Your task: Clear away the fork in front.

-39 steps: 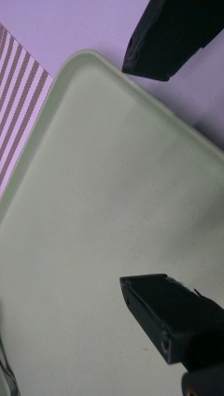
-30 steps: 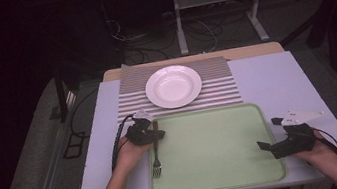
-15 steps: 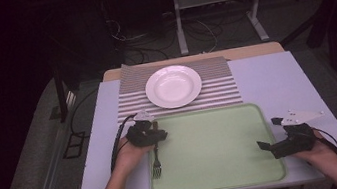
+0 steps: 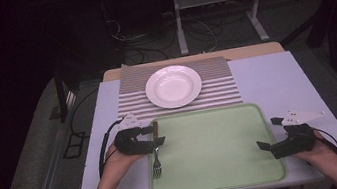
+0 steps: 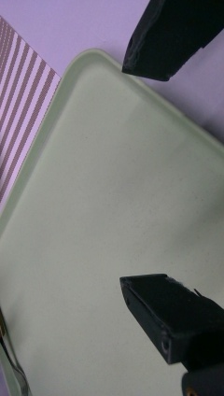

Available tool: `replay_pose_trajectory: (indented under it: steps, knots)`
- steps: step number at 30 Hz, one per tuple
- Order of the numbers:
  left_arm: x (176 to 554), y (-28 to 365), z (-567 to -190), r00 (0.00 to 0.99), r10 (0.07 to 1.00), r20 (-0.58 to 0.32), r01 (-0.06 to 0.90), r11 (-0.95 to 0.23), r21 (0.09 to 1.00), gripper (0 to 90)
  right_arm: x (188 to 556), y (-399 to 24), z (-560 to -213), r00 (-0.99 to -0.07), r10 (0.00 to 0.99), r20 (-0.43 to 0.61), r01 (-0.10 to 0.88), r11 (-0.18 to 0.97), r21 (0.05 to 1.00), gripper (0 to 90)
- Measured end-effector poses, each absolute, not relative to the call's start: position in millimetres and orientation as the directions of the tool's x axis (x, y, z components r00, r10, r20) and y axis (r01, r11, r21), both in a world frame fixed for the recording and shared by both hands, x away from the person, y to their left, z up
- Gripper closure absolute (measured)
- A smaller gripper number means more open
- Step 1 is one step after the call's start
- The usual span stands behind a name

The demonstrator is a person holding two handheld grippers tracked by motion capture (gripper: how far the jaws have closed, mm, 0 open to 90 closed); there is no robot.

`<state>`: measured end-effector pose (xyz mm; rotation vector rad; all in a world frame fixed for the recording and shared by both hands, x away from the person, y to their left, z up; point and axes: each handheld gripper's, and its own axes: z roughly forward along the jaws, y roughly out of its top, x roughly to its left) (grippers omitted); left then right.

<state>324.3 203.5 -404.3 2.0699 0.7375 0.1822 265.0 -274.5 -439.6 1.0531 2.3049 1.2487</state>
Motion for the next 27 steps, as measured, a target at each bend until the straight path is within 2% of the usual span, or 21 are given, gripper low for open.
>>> replay_pose_trajectory:
  steps: [5,14,27]
  knots:
    - [314,214,-407,0.800,0.584,-0.138,0.431,-0.398,0.810,18.8,264,-274,-436,-0.687,0.724,0.064,0.433,0.337,0.836,0.9]
    - [303,220,-417,0.791,0.594,-0.144,0.434,-0.380,0.817,0.0,263,-273,-435,-0.695,0.716,0.060,0.419,0.337,0.843,0.9]
    - [301,226,-417,0.785,0.604,-0.135,0.428,-0.373,0.823,0.0,263,-273,-434,-0.697,0.715,0.061,0.413,0.331,0.848,0.9]
